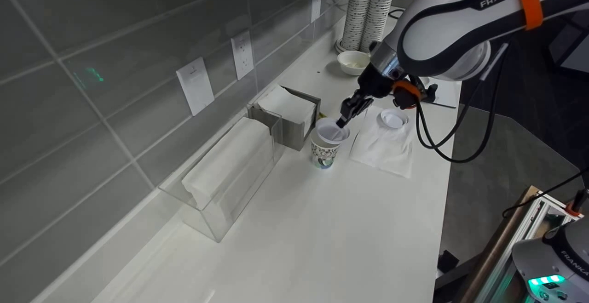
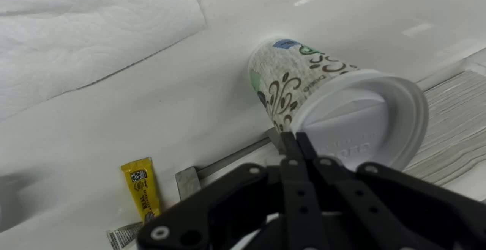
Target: Put the left lid on the left cup and the right lid on the right cup
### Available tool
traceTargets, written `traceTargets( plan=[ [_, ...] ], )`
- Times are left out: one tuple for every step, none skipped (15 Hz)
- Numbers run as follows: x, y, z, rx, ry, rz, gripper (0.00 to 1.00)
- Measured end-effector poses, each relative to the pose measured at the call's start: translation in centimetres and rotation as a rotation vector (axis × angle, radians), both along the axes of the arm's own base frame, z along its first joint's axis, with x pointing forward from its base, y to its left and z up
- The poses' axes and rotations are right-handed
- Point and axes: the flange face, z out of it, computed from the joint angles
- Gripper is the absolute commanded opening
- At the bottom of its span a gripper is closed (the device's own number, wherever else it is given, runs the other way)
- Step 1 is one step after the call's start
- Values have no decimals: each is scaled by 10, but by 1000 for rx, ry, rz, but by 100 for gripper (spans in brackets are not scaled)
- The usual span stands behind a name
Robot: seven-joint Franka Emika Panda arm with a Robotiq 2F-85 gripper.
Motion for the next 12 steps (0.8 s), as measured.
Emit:
traceTargets(
  plan=[
    [0,0,0,1,2,-9,0],
    [0,0,0,3,3,-18,0],
    [0,0,0,4,5,-26,0],
    [1,-1,0,5,6,-33,0],
    [1,0,0,6,7,-39,0],
    [1,0,0,8,10,-46,0],
    [0,1,0,9,12,-51,0],
    [0,1,0,9,15,-55,0],
    [0,2,1,9,16,-59,0],
    [0,2,1,9,18,-63,0],
    [0,3,1,10,20,-67,0],
    [0,3,1,10,21,-70,0]
  ],
)
